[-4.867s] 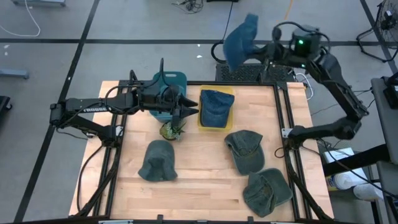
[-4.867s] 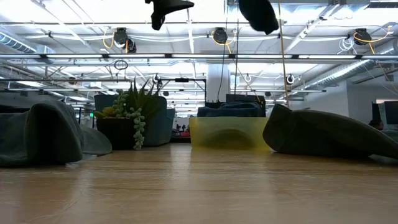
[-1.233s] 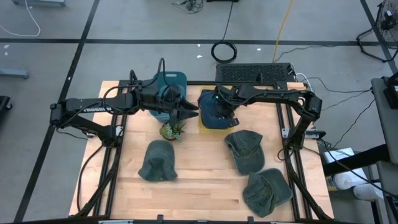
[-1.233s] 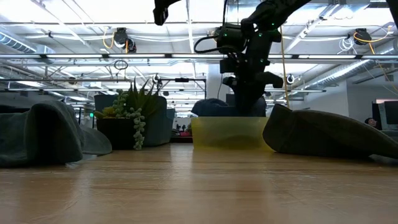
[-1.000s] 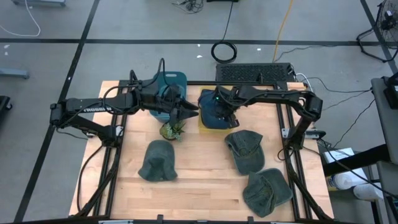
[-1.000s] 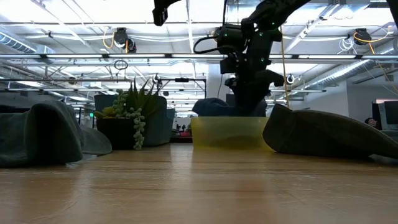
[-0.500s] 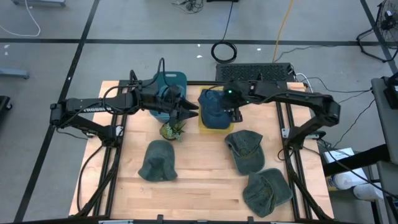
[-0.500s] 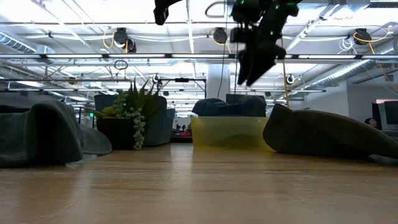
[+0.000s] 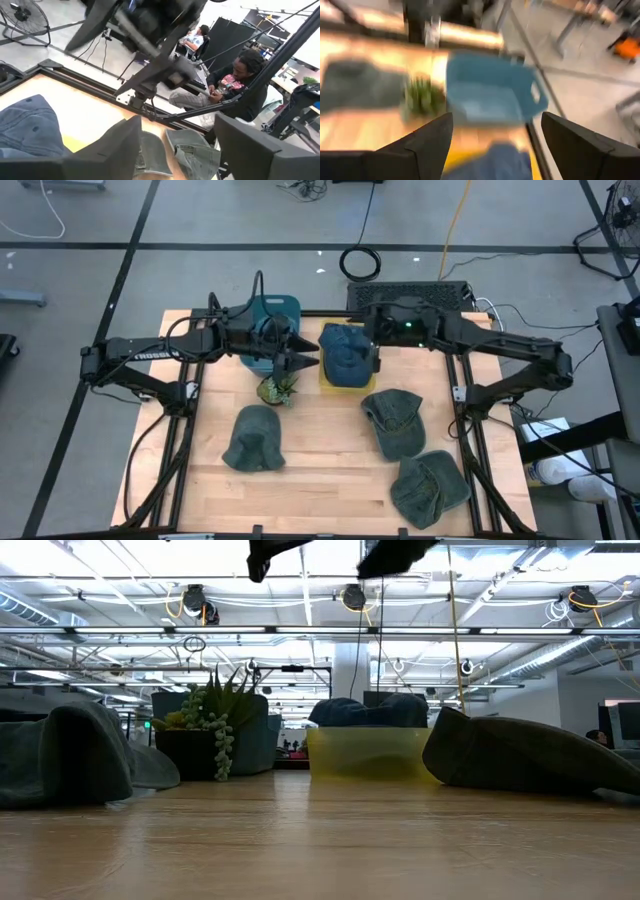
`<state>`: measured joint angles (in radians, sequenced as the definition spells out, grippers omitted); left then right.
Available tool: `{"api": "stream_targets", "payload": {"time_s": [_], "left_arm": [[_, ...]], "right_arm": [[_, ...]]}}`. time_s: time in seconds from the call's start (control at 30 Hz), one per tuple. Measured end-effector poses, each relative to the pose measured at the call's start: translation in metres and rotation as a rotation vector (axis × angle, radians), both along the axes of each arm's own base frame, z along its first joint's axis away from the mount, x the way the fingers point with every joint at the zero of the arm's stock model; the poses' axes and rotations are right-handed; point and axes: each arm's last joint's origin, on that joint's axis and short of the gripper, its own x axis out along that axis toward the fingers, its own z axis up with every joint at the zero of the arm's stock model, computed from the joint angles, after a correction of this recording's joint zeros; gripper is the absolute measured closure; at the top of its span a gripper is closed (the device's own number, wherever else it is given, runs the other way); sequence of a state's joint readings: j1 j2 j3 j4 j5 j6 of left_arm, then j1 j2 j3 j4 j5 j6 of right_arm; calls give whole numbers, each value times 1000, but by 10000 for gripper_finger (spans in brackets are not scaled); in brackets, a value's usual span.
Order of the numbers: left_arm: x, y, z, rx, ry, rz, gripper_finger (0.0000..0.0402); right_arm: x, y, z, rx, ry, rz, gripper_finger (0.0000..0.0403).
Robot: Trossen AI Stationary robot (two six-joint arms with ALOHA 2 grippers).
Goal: Pick & Place hat
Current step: Put the top right black cap into the blue bin
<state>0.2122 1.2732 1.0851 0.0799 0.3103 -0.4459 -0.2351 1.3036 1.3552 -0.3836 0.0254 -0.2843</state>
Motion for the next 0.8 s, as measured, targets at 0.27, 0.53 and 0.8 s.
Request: {"api": "stream_targets", "payload": {"time_s": [0.27, 0.53, 0.8], "left_arm": [[0, -1, -1, -10, 9, -56, 76], [-1, -1, -1, -8, 8, -72, 60], [-1, -2, -1, 36, 0, -97, 71]], "right_arm": [[5, 25, 26, -9, -239, 78, 111], [6, 43, 30, 9, -284, 136, 110], [7, 45, 30, 67, -294, 124, 110]]}}
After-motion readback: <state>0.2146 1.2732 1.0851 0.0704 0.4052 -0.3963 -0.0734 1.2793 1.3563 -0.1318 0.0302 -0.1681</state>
